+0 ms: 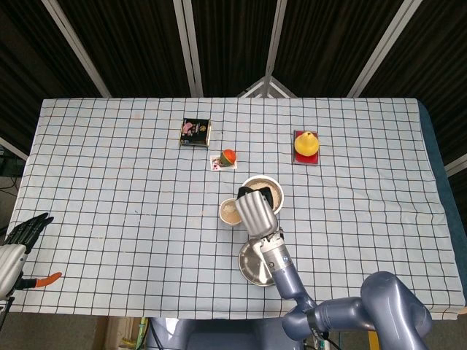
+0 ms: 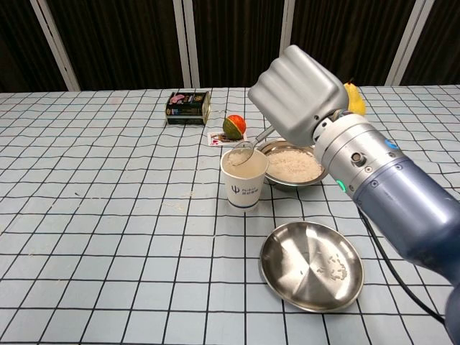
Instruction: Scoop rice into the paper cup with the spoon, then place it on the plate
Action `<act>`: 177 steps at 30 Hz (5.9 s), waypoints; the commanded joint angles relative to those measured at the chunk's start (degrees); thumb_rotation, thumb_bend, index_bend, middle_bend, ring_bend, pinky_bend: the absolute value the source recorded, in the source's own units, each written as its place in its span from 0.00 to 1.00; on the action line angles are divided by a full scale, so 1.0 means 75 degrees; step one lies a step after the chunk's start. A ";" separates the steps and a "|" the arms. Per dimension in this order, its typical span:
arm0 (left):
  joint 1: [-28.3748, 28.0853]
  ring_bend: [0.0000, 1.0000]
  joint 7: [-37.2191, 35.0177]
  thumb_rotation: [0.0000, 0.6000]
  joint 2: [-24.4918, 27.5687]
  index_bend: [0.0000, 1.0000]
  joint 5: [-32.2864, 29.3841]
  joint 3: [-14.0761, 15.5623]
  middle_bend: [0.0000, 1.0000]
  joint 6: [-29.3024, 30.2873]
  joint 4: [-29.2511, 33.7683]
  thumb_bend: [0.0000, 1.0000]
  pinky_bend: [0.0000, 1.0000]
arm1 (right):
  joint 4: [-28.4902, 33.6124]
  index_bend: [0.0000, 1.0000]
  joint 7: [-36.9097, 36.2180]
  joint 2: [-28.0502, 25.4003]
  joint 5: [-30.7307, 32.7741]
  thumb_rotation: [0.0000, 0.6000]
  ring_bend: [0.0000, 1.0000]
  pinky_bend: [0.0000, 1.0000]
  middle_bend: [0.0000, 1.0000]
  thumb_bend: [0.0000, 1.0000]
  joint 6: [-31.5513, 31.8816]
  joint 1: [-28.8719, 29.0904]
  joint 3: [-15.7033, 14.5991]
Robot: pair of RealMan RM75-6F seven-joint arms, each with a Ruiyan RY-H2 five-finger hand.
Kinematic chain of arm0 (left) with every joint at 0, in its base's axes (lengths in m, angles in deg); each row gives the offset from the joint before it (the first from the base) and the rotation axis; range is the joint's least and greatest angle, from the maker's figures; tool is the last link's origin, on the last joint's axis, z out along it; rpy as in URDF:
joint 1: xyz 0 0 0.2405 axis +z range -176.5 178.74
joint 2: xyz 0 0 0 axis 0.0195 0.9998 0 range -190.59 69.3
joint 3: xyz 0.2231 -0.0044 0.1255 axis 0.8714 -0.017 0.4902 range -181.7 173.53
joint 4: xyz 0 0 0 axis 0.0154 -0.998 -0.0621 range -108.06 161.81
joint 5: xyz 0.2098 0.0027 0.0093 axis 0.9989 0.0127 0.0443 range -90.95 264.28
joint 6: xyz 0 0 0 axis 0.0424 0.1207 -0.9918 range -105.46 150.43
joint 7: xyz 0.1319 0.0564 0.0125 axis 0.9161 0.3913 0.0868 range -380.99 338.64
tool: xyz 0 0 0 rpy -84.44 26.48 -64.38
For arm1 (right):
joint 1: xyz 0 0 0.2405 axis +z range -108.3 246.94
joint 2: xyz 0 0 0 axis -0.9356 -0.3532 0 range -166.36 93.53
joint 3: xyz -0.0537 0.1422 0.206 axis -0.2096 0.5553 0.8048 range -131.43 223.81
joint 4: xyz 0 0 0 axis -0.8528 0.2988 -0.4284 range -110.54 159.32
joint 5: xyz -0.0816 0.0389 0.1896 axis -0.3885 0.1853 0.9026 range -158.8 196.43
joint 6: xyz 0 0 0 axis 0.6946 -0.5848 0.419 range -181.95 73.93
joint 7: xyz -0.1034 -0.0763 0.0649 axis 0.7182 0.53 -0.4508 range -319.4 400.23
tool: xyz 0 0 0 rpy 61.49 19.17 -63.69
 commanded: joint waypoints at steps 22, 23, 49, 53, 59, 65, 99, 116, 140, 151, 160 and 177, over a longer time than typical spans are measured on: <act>-0.0011 0.00 0.0033 1.00 0.0017 0.00 -0.0071 0.0009 0.00 -0.0077 0.0052 0.00 0.00 | -0.2100 0.66 -0.2433 0.0037 -0.2631 1.00 1.00 1.00 0.96 0.60 -0.0105 -0.0998 -0.0200; -0.0010 0.00 0.0042 1.00 0.0013 0.00 -0.0070 0.0007 0.00 -0.0071 0.0048 0.00 0.00 | -0.2174 0.66 -0.2517 0.0070 -0.2711 1.00 1.00 1.00 0.96 0.60 -0.0064 -0.1028 -0.0161; 0.0011 0.00 0.0122 1.00 -0.0012 0.00 -0.0076 -0.0002 0.00 -0.0036 0.0043 0.00 0.00 | -0.3019 0.66 -0.2890 0.0356 -0.3519 1.00 1.00 1.00 0.96 0.60 -0.0308 -0.1573 0.0513; 0.0011 0.00 0.0131 1.00 -0.0017 0.00 -0.0073 -0.0003 0.00 -0.0033 0.0040 0.00 0.00 | -0.2981 0.66 -0.2493 0.0349 -0.3607 1.00 1.00 1.00 0.96 0.60 -0.0496 -0.1610 0.0511; 0.0017 0.00 0.0132 1.00 -0.0020 0.00 -0.0066 -0.0006 0.00 -0.0015 0.0039 0.00 0.00 | -0.2871 0.66 -0.1851 0.0321 -0.3781 1.00 1.00 1.00 0.96 0.60 -0.0703 -0.1602 0.0532; 0.0022 0.00 0.0102 1.00 -0.0015 0.00 -0.0042 -0.0001 0.00 0.0002 0.0026 0.00 0.00 | -0.2954 0.66 -0.1748 0.0366 -0.4004 1.00 1.00 1.00 0.96 0.60 -0.0736 -0.1652 0.0519; 0.0015 0.00 0.0141 1.00 -0.0009 0.00 -0.0079 0.0004 0.00 -0.0044 0.0052 0.00 0.00 | -0.2823 0.66 -0.1510 0.0200 -0.4567 1.00 1.00 1.00 0.96 0.60 -0.1141 -0.1908 0.0625; 0.0031 0.00 0.0141 1.00 0.0003 0.00 -0.0035 0.0029 0.00 -0.0023 0.0029 0.00 0.00 | -0.1019 0.66 -0.1461 -0.0334 -0.3707 1.00 1.00 1.00 0.96 0.60 -0.1463 -0.2211 0.1357; 0.0083 0.00 0.0518 1.00 -0.0076 0.00 -0.0184 0.0028 0.00 -0.0057 0.0095 0.00 0.00 | 0.2475 0.66 -0.1232 -0.2388 -0.1788 1.00 1.00 1.00 0.96 0.60 -0.1939 -0.3525 0.0772; 0.0114 0.00 0.0629 1.00 -0.0097 0.00 -0.0268 0.0014 0.00 -0.0065 0.0128 0.00 0.00 | 0.2408 0.66 -0.2286 -0.2806 -0.2281 1.00 1.00 1.00 0.96 0.60 -0.2429 -0.3744 -0.0135; 0.0120 0.00 0.0664 1.00 -0.0102 0.00 -0.0281 0.0009 0.00 -0.0075 0.0140 0.00 0.00 | 0.2340 0.66 -0.2087 -0.2568 -0.2098 1.00 1.00 1.00 0.96 0.60 -0.2436 -0.3910 -0.0259; 0.0117 0.00 0.0585 1.00 -0.0078 0.00 -0.0287 0.0000 0.00 -0.0101 0.0128 0.00 0.00 | 0.2175 0.35 -0.1398 -0.1994 -0.1531 1.00 1.00 1.00 0.96 0.50 -0.2420 -0.3895 -0.0094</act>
